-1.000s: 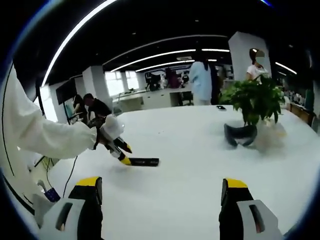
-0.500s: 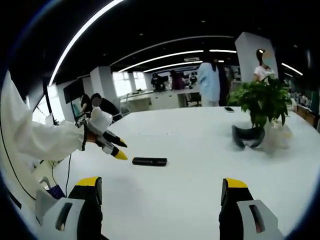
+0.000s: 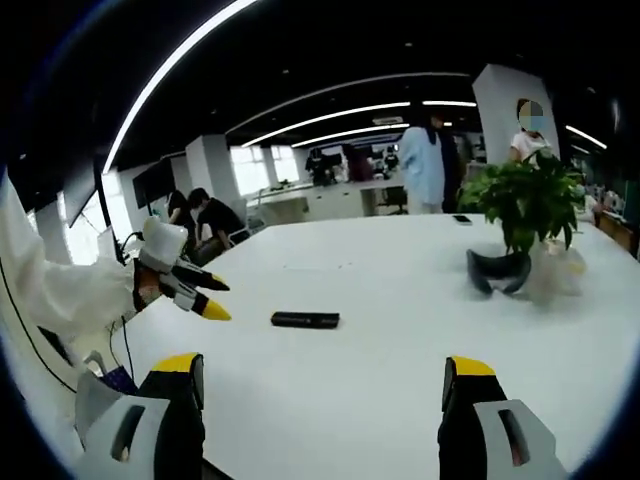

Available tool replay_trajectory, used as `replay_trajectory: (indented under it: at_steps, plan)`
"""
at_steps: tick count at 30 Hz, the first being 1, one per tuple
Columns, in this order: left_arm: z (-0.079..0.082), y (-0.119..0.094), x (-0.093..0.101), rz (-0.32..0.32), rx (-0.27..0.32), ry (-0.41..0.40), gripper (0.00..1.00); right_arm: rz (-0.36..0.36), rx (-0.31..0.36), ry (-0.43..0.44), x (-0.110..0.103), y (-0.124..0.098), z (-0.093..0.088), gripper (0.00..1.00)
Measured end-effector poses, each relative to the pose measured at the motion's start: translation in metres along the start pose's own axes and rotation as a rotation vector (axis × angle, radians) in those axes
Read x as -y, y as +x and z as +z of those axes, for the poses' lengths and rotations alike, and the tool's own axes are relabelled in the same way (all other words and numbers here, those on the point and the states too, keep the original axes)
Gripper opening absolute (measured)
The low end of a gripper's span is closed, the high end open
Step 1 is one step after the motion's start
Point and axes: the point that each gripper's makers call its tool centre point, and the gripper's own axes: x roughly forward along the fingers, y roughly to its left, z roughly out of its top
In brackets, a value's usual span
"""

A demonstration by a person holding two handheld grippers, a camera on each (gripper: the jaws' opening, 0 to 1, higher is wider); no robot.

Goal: Press the specified remote control buttons in sequence, fully releasing each button before pressing the next.

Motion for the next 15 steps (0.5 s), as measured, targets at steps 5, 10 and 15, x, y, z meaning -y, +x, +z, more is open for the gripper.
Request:
replay_trajectory:
  at_steps: [5,10,15]
  plan:
    - [-0.001,-0.023,0.002,0.037,0.052,-0.019,0.63,0.009,0.0,0.002,-0.002,-0.002,-0.002,0.99]
    - [-0.003,-0.044,0.011,0.059,0.121,-0.061,0.65,0.032,0.015,0.019,-0.01,-0.007,0.0,0.99]
    - [-0.011,-0.058,0.025,0.054,0.143,-0.102,0.71,0.052,0.024,0.034,-0.014,-0.013,0.001,0.99]
